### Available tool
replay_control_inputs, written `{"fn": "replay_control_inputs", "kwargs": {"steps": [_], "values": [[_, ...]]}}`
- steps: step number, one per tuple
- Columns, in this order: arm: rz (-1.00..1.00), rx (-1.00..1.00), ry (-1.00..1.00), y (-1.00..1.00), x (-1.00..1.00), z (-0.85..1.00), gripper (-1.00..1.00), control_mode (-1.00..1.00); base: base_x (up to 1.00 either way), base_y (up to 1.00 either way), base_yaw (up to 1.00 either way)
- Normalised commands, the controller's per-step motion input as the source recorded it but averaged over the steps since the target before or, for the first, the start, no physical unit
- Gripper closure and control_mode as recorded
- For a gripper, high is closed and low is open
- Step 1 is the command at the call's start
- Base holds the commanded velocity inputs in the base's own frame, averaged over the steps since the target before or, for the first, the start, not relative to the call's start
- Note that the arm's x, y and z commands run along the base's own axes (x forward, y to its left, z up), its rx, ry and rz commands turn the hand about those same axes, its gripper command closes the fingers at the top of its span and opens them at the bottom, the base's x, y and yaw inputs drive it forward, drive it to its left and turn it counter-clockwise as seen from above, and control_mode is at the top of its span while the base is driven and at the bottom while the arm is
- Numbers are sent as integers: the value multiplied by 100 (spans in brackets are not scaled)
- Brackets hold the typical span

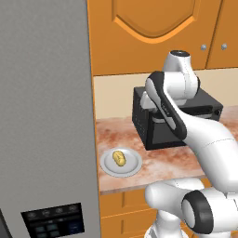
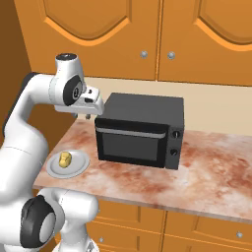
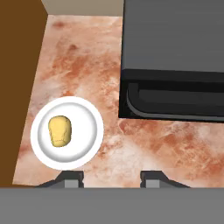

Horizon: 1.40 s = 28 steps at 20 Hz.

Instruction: Place the potato on the top rack of the oven.

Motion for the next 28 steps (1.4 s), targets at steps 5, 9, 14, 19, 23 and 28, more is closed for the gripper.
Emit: {"fn": "replay_control_inputs", "kwargs": {"steps": [5,9,14,19,23,28], "values": [[0,2,4,24,-7,-24,-100,-100,0,0,0],[0,9,1,47,-17,-69,-100,-100,0,0,0],[8,5,1,53,-7,-77,-100,-100,0,0,0],[15,1,7,58,8,-83,-100,-100,0,0,0],[15,6,12,12,42,-78,-100,-100,0,0,0],[14,-1,4,34,37,-64,-100,-100,0,0,0]]}}
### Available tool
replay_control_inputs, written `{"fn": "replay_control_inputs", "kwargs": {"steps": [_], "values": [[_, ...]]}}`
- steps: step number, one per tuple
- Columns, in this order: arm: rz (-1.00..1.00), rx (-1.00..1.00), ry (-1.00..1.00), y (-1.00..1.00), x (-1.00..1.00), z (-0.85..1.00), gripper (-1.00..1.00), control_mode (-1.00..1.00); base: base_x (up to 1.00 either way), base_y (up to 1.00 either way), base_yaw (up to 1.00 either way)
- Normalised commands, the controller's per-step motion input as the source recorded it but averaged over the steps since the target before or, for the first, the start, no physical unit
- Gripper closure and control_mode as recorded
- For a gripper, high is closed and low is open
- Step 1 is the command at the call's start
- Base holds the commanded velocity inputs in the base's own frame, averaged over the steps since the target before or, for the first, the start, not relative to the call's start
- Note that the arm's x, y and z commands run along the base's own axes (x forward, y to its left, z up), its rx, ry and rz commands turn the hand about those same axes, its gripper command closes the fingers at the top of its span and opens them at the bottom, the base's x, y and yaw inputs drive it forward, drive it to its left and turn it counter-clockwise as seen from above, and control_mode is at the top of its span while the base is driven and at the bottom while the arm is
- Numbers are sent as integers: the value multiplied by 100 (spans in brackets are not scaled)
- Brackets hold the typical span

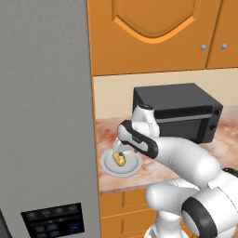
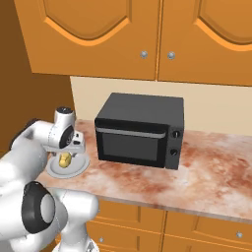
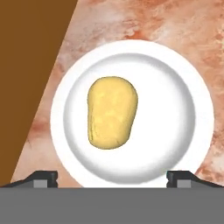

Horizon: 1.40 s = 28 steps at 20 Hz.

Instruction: Place the potato on the top rack of the oven.

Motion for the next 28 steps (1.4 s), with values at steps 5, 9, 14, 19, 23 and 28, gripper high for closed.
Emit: {"fn": "replay_control_inputs", "kwargs": {"steps": [5,9,14,19,23,28], "values": [[8,-5,3,29,25,-36,-100,-100,0,0,0],[0,0,0,2,17,-18,-100,-100,0,0,0],[0,0,0,-2,5,-35,-100,-100,0,0,0],[0,0,0,0,0,-28,-100,-100,0,0,0],[0,0,0,0,0,-12,100,-100,0,0,0],[0,0,0,0,0,-3,100,-100,0,0,0]]}}
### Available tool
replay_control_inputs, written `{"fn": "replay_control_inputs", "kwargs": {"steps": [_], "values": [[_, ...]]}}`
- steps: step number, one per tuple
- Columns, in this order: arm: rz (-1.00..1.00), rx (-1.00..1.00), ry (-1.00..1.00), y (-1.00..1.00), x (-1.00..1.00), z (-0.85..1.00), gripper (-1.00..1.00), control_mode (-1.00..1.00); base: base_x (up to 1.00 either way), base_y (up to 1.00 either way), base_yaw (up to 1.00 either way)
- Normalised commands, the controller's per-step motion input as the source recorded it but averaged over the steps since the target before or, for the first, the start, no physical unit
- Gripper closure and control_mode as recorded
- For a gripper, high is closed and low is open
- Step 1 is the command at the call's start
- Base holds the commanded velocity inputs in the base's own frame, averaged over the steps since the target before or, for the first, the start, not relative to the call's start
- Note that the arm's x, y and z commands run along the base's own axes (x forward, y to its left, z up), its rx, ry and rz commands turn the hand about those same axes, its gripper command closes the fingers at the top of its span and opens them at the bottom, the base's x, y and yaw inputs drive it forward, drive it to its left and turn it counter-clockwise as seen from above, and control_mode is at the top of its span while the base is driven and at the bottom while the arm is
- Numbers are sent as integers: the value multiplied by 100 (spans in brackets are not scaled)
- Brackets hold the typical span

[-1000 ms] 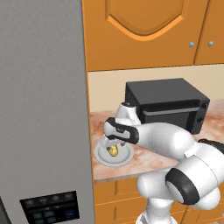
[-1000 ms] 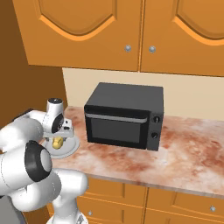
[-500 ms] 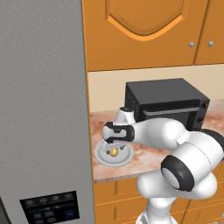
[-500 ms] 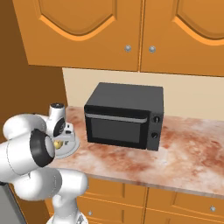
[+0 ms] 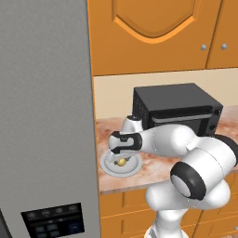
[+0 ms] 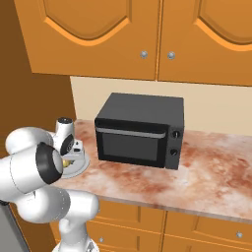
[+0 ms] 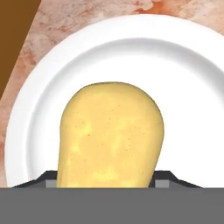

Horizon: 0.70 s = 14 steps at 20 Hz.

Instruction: Place the potato on the top rack of the oven.

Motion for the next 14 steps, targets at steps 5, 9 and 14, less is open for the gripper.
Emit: {"fn": "replay_control_inputs", "kwargs": {"steps": [5,9,14], "values": [[-5,0,0,-22,-15,19,100,-100,0,0,0],[-13,-1,-5,-68,-39,76,100,-100,0,0,0],[-14,-12,-6,-51,-68,99,100,-100,0,0,0]]}}
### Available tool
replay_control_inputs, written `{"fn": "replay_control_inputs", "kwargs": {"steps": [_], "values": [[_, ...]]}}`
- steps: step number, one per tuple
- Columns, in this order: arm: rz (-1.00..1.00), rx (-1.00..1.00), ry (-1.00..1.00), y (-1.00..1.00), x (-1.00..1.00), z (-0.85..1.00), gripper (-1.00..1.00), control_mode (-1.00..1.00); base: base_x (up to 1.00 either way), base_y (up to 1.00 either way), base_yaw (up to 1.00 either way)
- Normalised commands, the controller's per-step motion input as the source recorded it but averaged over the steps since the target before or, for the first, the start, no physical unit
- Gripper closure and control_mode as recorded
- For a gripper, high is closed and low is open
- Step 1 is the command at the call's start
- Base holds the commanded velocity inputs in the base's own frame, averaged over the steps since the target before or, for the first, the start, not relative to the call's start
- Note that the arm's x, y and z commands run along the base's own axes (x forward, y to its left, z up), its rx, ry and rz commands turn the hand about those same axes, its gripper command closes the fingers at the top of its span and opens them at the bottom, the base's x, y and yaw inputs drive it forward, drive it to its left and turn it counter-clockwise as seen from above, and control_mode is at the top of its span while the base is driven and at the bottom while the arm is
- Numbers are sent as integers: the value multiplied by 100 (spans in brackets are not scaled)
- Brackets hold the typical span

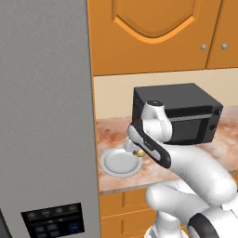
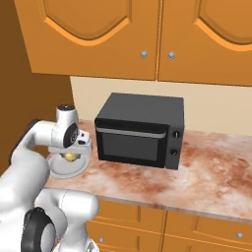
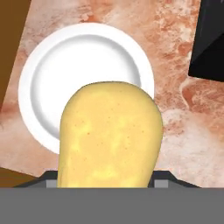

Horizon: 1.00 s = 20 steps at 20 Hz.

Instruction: Place the potato on the top rack of the oven.

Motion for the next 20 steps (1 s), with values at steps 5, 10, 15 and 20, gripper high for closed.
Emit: {"fn": "replay_control_inputs", "kwargs": {"steps": [5,10,15,20], "values": [[-16,-13,-19,-52,-93,91,100,-100,0,0,0],[-17,-1,-35,-41,-100,70,100,-100,0,0,0],[-4,2,-26,-24,-81,32,100,-100,0,0,0],[0,0,-7,-1,-45,1,100,-100,0,0,0]]}}
